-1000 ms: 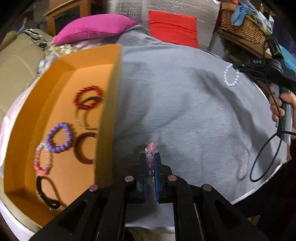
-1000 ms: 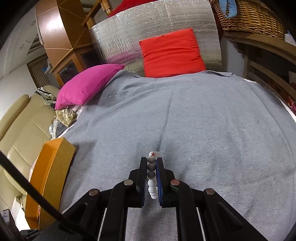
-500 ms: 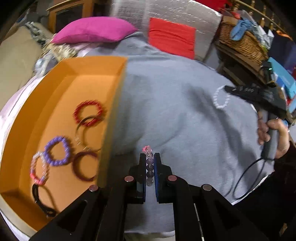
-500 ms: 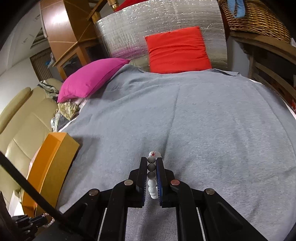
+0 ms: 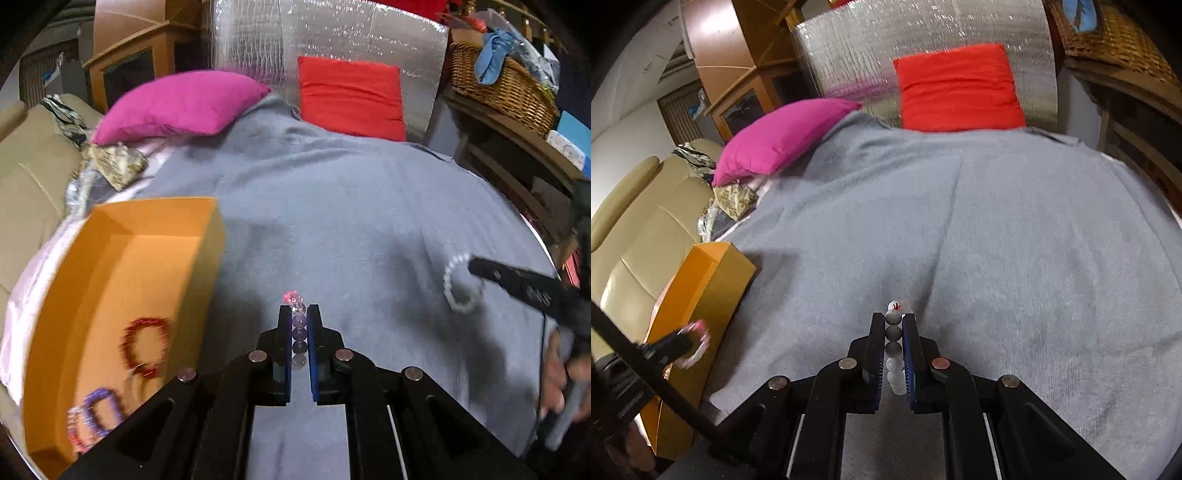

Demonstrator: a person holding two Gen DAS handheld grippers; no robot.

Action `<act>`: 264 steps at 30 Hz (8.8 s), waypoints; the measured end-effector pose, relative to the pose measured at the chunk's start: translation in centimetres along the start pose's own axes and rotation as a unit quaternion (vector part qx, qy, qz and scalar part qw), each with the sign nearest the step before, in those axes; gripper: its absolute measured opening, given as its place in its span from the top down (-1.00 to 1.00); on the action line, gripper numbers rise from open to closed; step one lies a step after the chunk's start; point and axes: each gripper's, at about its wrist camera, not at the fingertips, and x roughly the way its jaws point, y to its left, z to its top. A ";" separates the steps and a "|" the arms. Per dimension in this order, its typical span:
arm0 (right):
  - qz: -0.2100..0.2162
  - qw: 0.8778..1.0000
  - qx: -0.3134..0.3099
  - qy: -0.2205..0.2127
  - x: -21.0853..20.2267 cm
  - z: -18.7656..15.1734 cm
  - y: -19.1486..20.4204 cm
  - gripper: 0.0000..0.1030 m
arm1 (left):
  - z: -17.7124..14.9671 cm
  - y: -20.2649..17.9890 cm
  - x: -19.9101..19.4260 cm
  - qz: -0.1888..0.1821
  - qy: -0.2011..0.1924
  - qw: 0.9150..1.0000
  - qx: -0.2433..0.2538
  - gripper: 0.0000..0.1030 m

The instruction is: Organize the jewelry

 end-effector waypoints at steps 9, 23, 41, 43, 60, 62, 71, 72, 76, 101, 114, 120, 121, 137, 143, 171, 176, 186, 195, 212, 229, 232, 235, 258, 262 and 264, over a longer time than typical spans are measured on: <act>-0.032 0.995 0.044 0.087 3.0 -0.9 -4.9 0.76 | -0.4 -1.9 6.5 -0.030 0.066 0.997 -0.002 0.84; -0.042 0.995 0.018 0.089 4.1 -1.2 -3.8 0.52 | -2.8 -0.6 6.9 -0.103 0.063 0.993 -0.010 -0.32; -0.047 0.995 0.013 0.083 4.0 -1.4 -4.1 0.63 | -2.5 -0.2 2.7 -0.072 0.058 0.995 0.037 -0.58; -0.047 0.995 0.011 0.084 4.0 -1.3 -4.1 0.63 | -2.9 0.4 3.4 -0.064 0.074 0.995 0.035 -0.58; -0.049 0.996 0.004 0.081 4.2 -1.3 -3.9 0.63 | -3.2 0.4 4.7 -0.082 0.076 0.993 0.038 0.70; -0.050 0.996 0.003 0.080 4.2 -1.3 -3.9 0.63 | -3.1 -0.1 4.7 -0.089 0.072 0.992 0.048 0.70; -0.051 0.996 0.002 0.078 4.3 -1.3 -3.8 0.63 | -2.4 -0.1 6.5 -0.096 0.098 0.990 -0.010 0.17; -0.051 0.996 0.003 0.078 4.3 -1.3 -3.8 0.63 | -2.4 -0.2 6.6 -0.092 0.097 0.991 -0.013 0.17; -0.047 0.996 0.011 0.075 3.9 -1.2 -3.9 0.66 | -2.1 0.0 7.0 -0.099 0.092 0.990 -0.045 0.18; -0.002 0.994 0.089 0.068 2.0 -0.3 -7.0 0.55 | -0.7 -0.4 8.0 -0.055 0.073 0.995 -0.040 -0.16; -0.041 0.996 0.043 0.071 3.0 -1.0 -5.1 0.75 | -0.9 -1.9 8.7 -0.075 0.065 0.995 -0.013 0.62; -0.033 0.997 0.054 0.052 1.7 -0.4 -5.6 0.75 | -0.7 -2.6 7.9 -0.088 0.055 0.995 -0.004 0.78; -0.032 0.997 0.055 0.052 1.6 -0.3 -5.7 0.75 | -0.9 -2.5 7.6 -0.090 0.053 0.995 -0.002 0.78; -0.023 0.994 0.073 0.080 1.9 -0.6 -6.2 0.65 | -1.4 -2.6 8.3 -0.072 0.070 0.995 -0.015 0.18; -0.028 0.991 0.086 0.097 3.4 -0.8 -6.1 0.53 | -1.6 -3.3 8.8 -0.064 0.072 0.995 -0.004 -0.01; -0.045 0.995 0.055 0.076 2.9 -1.5 -5.3 0.67 | -1.8 -5.8 6.4 -0.109 0.028 0.992 0.051 0.85; -0.063 0.995 0.028 0.073 3.2 -1.5 -4.4 0.79 | -1.7 -5.9 4.8 -0.118 0.012 0.991 0.057 0.85; -0.056 0.998 0.032 0.025 1.2 -0.8 -4.2 0.80 | -1.5 -4.8 3.2 -0.125 -0.004 0.991 0.045 0.85; -0.035 0.999 0.028 -0.010 -0.5 -0.3 -2.4 0.80 | -1.7 -4.2 1.6 -0.089 -0.023 0.995 0.046 0.85; -0.025 0.999 0.009 -0.041 -0.8 -0.4 1.2 0.80 | -1.3 -1.9 -1.8 -0.050 -0.080 0.995 0.033 0.85; -0.008 0.999 -0.008 -0.046 -0.3 -0.6 4.8 0.80 | -1.2 -0.6 -3.2 -0.047 -0.102 0.994 0.016 0.85; -0.008 0.999 -0.007 -0.044 -0.1 -0.6 4.6 0.80 | -1.3 -0.8 -3.2 -0.045 -0.102 0.994 0.017 0.85; -0.006 0.999 -0.007 -0.042 -0.1 -0.6 4.5 0.80 | -1.3 -1.0 -3.0 -0.044 -0.098 0.994 0.021 0.85; 0.028 0.997 -0.051 -0.047 -1.8 0.0 7.4 0.80 | -1.2 0.6 -6.1 -0.065 -0.131 0.989 0.008 0.85; 0.057 0.995 -0.066 -0.050 -2.2 1.1 10.6 0.80 | -1.4 2.9 -8.4 -0.063 -0.157 0.986 -0.013 0.85; 0.079 0.993 -0.071 -0.049 -2.2 1.9 12.5 0.80 | -1.5 5.0 -9.2 -0.058 -0.166 0.984 -0.032 0.85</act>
